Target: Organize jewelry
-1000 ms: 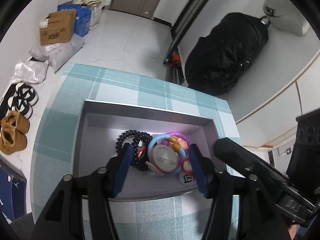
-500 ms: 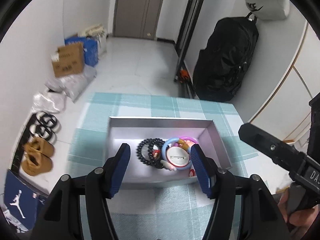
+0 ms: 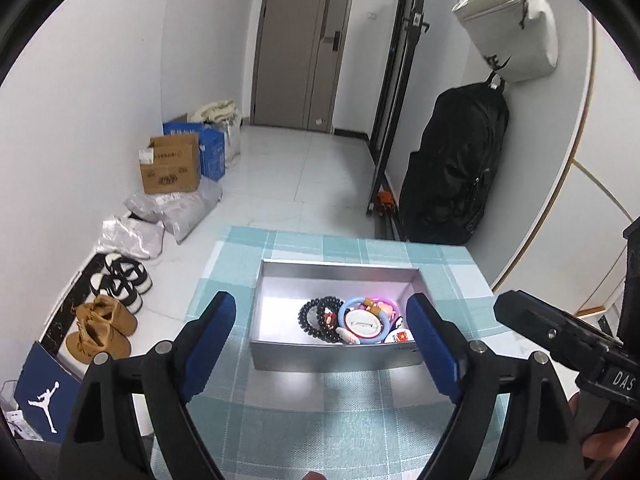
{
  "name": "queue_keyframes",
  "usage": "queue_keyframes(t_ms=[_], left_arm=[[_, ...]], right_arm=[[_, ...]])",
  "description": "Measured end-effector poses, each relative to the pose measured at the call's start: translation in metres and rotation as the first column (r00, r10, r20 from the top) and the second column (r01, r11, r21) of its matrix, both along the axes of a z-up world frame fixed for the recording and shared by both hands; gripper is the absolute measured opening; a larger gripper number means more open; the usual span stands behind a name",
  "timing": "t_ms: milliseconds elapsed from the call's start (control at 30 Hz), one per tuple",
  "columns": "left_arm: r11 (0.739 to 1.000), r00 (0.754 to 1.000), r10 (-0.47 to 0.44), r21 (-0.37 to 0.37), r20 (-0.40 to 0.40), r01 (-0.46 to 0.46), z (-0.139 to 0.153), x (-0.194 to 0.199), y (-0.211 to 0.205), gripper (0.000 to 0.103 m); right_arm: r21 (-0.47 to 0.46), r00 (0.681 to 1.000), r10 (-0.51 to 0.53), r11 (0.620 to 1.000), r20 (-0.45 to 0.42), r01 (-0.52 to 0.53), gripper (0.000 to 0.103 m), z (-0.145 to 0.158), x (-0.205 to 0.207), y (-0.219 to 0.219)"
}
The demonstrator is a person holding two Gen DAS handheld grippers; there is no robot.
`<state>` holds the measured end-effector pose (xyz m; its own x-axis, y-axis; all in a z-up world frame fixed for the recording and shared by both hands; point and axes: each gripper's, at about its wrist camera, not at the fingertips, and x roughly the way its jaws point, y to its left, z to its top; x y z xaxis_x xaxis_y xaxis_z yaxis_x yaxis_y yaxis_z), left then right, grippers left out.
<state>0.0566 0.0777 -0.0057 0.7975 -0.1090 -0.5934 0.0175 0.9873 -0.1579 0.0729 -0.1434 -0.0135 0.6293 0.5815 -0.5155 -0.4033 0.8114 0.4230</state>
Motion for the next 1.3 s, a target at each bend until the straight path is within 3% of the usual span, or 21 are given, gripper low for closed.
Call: queue_keyframes(t_ms=[467, 700, 933, 1300], left_arm=[[1.0, 1.0, 0.005, -0.008, 0.024, -0.005, 0.002, -0.023, -0.003, 0.086], [1.0, 0.999, -0.007, 0.015, 0.046, 0.006, 0.002, -0.031, -0.01, 0.086], [0.999, 0.997, -0.022, 0.048, 0.073, 0.018, 0.004, -0.036, -0.017, 0.086], [0.999, 0.998, -0.033, 0.032, 0.052, 0.031, 0.001, -0.032, -0.019, 0.086]], right_arm=[[-0.102, 0.994, -0.017, 0.994, 0.103, 0.028, 0.1, 0.006, -0.033, 0.0], [-0.149, 0.984, -0.019, 0.988, 0.176, 0.046, 0.102, 0.006, -0.045, 0.002], [-0.144, 0.989, -0.016, 0.989, 0.149, 0.038, 0.103, 0.001, -0.041, -0.001], [-0.15, 0.991, -0.018, 0.988, 0.132, 0.038, 0.103, -0.003, -0.038, 0.0]])
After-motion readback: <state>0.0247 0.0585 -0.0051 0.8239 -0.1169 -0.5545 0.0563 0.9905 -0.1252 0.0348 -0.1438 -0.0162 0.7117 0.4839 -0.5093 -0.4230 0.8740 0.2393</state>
